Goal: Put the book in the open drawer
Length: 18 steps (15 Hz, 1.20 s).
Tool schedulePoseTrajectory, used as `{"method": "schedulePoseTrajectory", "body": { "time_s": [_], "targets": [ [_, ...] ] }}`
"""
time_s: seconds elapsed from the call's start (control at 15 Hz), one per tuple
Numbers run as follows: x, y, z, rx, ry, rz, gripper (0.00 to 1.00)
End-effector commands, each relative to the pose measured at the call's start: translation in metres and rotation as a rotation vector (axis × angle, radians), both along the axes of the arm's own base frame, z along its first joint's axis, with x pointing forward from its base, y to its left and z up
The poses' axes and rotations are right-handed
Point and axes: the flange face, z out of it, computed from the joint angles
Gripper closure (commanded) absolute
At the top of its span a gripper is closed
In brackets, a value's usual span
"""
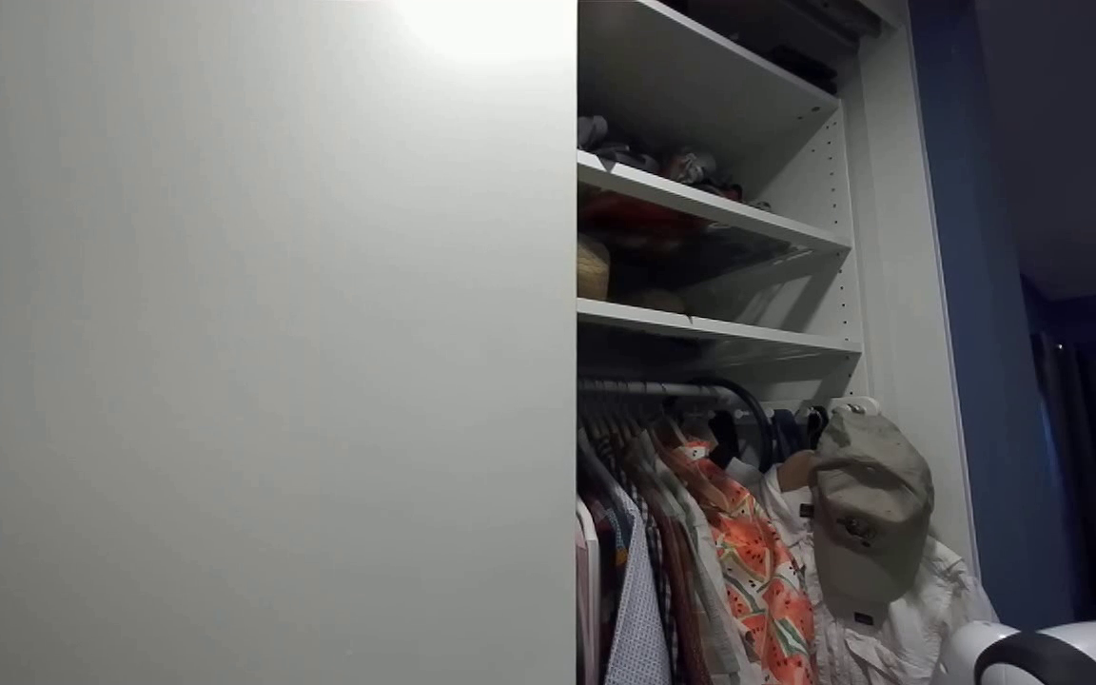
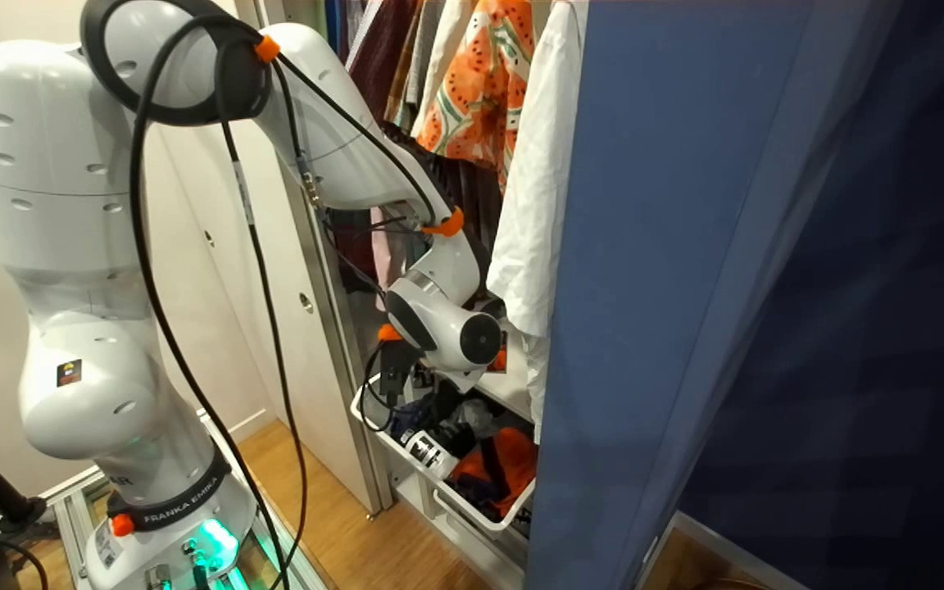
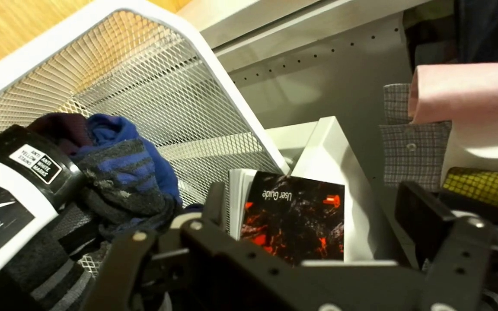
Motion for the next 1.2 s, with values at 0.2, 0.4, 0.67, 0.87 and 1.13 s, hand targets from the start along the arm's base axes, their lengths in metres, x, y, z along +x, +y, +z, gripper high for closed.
{"method": "schedulePoseTrajectory", "body": {
  "time_s": [0.2,0.4,0.67,0.87,1.13],
  "targets": [
    [-0.003,-0.024,-0.002,-0.260,0.089,-0.080,0.00],
    [0.044,0.059,0.005,-0.397,0.123,-0.135,0.00],
    [0.047,0.149,-0.006,-0.586,0.157,-0.162,0.00],
    [0.043,0.161,-0.003,-0.565,0.149,-0.144,0.00],
    [0.042,0.152,-0.009,-0.584,0.161,-0.164,0.00]
  ]
}}
